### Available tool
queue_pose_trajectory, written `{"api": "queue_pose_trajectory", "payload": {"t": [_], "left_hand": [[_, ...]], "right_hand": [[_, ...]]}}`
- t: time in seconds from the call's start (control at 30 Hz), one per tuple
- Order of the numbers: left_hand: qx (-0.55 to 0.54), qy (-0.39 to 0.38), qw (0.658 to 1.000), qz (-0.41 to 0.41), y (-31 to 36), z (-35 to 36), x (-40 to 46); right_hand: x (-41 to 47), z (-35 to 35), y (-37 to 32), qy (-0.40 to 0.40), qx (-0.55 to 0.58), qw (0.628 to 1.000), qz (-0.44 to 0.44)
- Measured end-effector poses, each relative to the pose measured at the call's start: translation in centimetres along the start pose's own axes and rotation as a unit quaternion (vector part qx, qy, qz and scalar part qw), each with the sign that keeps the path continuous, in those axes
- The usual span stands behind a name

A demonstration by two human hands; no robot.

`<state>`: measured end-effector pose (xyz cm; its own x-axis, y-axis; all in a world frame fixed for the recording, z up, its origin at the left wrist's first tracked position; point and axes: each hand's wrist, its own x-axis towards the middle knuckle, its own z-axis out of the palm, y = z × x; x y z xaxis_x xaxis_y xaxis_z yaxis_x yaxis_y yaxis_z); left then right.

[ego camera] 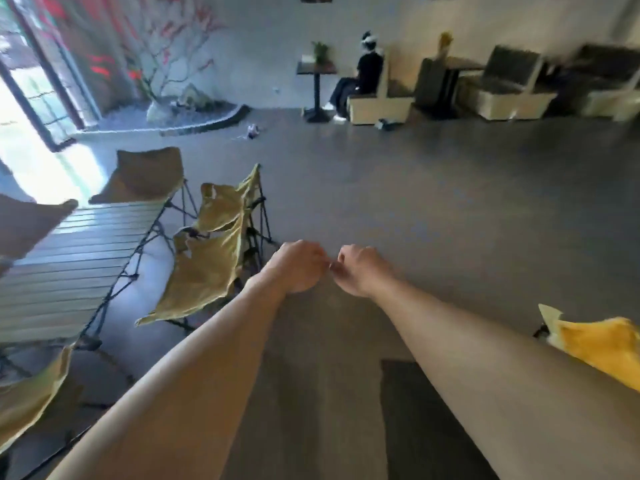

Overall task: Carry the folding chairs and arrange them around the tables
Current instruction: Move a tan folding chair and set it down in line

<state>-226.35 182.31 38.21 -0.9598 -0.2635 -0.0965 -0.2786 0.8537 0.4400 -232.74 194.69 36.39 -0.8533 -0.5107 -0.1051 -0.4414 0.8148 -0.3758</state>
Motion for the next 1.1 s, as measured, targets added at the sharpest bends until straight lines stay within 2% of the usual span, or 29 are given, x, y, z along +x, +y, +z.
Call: {"api": "queue_pose_trajectory", "payload": {"t": [0.17,0.23,0.37,0.47,0.7,0.97,1.1], "left_hand": [[-0.019,-0.098,0.988,0.118,18.6,9.3,7.0],[-0.022,-0.127,0.98,0.152,24.5,12.8,8.4],[0.003,-0.18,0.957,0.228,36.2,20.9,10.6],[0.034,-0.222,0.94,0.259,42.9,26.3,11.9],[0.112,-0.295,0.906,0.281,48.8,37.0,19.4],[0.177,-0.336,0.885,0.268,51.6,50.5,33.4],[0.189,-0.335,0.892,0.239,52.5,55.7,37.1]], "right_hand": [[-3.9,-8.1,20.6,0.047,0.022,0.986,0.159],[-6.2,-10.6,26.9,0.062,0.021,0.975,0.214],[-10.7,-14.0,39.5,0.098,0.036,0.938,0.332],[-13.1,-14.3,47.6,0.084,0.07,0.906,0.408],[-12.4,-10.7,57.7,0.056,0.161,0.847,0.504],[-5.3,-2.4,69.9,0.02,0.242,0.72,0.65],[-4.9,1.2,73.3,-0.023,0.261,0.649,0.714]]}}
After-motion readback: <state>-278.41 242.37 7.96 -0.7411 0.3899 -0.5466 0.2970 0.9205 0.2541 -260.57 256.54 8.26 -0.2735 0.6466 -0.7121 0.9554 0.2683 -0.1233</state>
